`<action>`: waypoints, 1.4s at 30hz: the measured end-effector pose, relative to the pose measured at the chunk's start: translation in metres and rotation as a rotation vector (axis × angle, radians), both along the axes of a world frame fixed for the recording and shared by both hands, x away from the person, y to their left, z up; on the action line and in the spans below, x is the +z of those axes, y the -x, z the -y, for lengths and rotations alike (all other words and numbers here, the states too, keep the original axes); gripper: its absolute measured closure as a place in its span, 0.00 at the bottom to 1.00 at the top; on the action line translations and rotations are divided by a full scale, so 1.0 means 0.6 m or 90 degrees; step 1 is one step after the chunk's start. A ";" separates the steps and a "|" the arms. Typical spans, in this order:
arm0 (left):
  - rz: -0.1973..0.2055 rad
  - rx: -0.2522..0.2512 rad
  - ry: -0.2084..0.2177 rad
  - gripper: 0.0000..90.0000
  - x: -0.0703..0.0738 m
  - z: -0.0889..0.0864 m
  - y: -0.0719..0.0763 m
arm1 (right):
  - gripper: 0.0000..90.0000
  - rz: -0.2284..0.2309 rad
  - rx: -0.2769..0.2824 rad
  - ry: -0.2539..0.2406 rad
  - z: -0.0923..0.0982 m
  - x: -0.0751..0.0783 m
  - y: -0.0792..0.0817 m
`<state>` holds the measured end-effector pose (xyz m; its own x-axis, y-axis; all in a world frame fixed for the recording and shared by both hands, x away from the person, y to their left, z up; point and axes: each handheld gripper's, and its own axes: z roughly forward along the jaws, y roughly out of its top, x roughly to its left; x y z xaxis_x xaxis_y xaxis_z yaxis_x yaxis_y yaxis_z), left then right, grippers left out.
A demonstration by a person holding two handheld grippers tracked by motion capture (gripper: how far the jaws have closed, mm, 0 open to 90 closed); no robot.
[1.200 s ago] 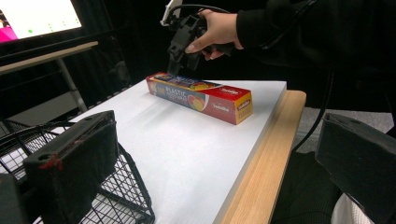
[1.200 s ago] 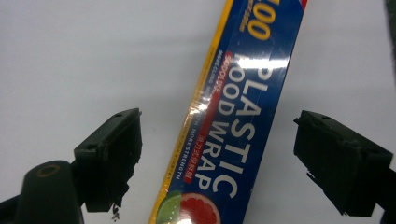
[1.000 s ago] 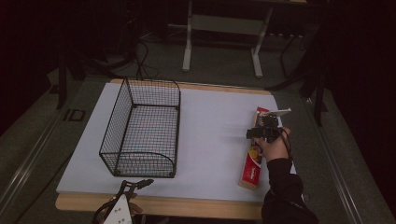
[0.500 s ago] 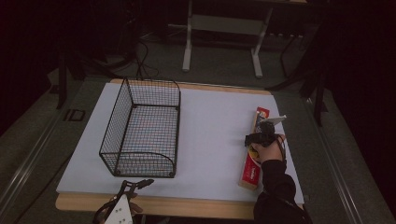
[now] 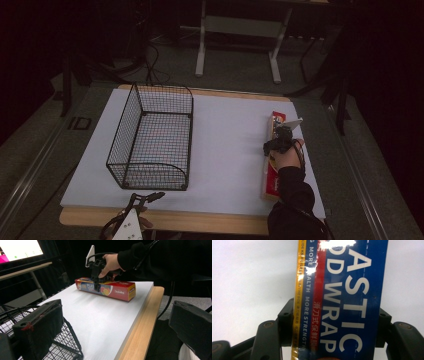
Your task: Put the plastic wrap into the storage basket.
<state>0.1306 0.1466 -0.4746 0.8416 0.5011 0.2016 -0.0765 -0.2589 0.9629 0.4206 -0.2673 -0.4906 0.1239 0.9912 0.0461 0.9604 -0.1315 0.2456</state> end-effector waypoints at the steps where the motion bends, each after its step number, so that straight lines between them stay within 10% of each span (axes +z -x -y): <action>1: 0.001 0.001 -0.001 0.00 0.000 0.000 0.000 | 0.43 0.005 0.009 0.002 -0.002 0.006 0.000; 42: -0.005 -0.008 -0.011 0.00 -0.003 0.003 -0.001 | 0.44 0.166 0.318 -0.009 -0.185 0.183 0.008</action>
<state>0.1313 0.1445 -0.4766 0.8493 0.4871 0.2038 -0.0723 -0.2751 0.9587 0.4158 -0.1565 -0.3808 -0.3781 0.9254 0.0261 0.8141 0.3190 0.4853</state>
